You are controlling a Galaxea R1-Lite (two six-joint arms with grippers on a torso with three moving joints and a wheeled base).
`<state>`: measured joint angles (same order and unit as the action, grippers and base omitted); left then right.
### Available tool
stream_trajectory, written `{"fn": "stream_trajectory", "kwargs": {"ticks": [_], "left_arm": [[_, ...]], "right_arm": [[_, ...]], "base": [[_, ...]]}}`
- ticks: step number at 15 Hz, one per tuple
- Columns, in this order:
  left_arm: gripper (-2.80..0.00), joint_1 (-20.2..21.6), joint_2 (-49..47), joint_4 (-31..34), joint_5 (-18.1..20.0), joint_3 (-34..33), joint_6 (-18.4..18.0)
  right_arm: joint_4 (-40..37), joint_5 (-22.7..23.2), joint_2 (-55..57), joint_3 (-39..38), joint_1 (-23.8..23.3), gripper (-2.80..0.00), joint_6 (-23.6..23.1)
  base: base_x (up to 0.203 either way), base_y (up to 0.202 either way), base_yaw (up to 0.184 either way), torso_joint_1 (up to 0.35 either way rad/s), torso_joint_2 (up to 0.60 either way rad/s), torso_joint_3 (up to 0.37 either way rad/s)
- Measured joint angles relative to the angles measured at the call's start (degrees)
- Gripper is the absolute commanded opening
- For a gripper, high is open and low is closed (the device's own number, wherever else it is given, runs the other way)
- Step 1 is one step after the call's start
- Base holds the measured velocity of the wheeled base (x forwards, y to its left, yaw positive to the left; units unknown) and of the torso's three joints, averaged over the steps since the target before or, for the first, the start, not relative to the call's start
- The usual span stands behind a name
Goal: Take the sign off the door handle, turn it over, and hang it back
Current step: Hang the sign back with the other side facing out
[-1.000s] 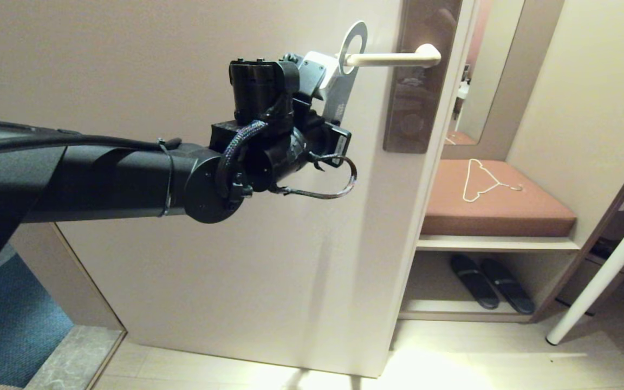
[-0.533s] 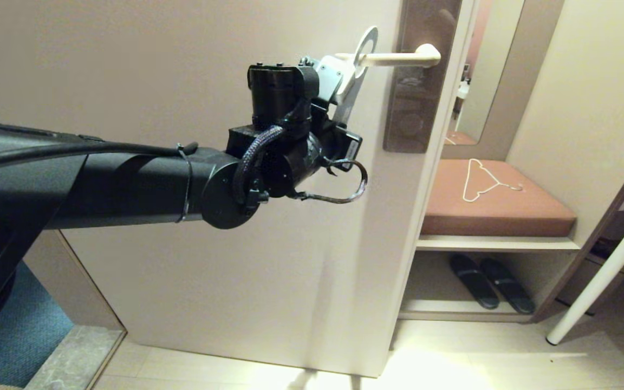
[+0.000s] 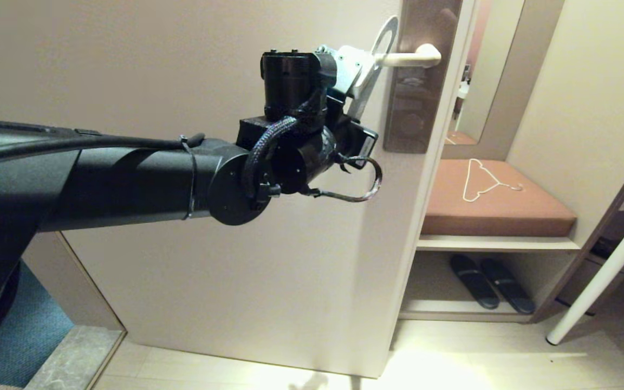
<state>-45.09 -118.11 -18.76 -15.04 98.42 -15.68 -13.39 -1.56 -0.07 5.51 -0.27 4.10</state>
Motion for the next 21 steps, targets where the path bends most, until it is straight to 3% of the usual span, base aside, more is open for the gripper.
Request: {"fn": "stream_trajectory", "kwargs": {"ticks": [11,21], "left_arm": [[-2.8,-4.27,-0.21,1.65,0.11,1.47,0.59],[-2.8,-4.96,-0.74,1.9,0.2,1.43,0.87]], "right_arm": [[-0.01,0.0,0.0,0.0,0.0,-2.8,0.01],[0.0,0.0,0.0,0.02,0.0,-2.8,0.0]], "base": [[0.0,0.0,0.0,0.0,0.0,0.0],[0.0,0.0,0.0,0.0,0.0,0.0]]}}
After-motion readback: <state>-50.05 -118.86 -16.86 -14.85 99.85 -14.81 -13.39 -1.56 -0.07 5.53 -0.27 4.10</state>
